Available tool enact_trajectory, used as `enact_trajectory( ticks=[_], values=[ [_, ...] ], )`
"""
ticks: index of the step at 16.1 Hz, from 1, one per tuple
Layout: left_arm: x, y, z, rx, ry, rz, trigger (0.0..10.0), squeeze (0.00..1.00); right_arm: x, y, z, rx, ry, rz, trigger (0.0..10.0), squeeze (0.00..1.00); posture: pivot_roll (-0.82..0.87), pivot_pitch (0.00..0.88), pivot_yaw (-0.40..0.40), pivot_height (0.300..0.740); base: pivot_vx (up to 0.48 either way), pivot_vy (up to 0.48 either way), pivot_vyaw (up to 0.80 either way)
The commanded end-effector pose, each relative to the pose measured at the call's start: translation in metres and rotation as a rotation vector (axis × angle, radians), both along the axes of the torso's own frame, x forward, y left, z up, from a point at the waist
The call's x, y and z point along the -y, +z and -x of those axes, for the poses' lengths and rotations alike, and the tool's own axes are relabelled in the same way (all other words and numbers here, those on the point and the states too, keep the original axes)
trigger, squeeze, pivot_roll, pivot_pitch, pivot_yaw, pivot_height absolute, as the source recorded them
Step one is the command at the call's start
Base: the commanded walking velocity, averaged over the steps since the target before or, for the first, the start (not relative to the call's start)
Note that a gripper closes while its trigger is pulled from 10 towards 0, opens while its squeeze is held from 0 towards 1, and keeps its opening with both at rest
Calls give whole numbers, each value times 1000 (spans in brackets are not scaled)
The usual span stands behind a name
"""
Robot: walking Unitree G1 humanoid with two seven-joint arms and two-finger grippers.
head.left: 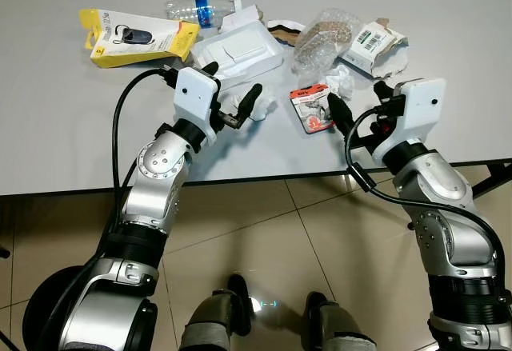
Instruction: Picking trash to rubbish bin
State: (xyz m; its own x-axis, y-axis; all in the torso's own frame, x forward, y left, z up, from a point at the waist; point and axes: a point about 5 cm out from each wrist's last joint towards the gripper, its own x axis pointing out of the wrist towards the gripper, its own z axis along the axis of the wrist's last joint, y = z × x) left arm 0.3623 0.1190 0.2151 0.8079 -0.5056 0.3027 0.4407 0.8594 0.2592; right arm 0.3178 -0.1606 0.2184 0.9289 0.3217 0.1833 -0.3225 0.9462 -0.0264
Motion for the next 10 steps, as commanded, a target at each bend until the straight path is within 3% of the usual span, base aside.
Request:
enact_trajectory(
  ticks=[1, 2, 6, 8, 10],
  values=[
    [1, 4, 1, 9, -32, -7, 10000, 1000, -3, 3, 3, 6, 35, 6, 10000, 0, 18, 300, 57, 740, 0, 0, 0],
    [6, 6, 5, 2, -112, -7, 10000, 0, -5, 5, 4, 9, 54, 10, 10000, 0, 17, 302, 57, 740, 0, 0, 0],
    [8, 0, 7, -20, -152, -68, 10000, 0, -8, 4, 5, 6, 77, 17, 10000, 0, 20, 301, 57, 740, 0, 0, 0],
    [6, -4, 3, -4, -86, -159, 10000, 0, -12, 4, 7, -5, 110, 8, 10000, 0, 21, 302, 57, 740, 0, 0, 0],
    [8, -7, 1, -28, -74, -159, 10000, 0, -20, 4, 11, -9, 178, 10, 10000, 0, 16, 300, 58, 740, 0, 0, 0]
  ],
)
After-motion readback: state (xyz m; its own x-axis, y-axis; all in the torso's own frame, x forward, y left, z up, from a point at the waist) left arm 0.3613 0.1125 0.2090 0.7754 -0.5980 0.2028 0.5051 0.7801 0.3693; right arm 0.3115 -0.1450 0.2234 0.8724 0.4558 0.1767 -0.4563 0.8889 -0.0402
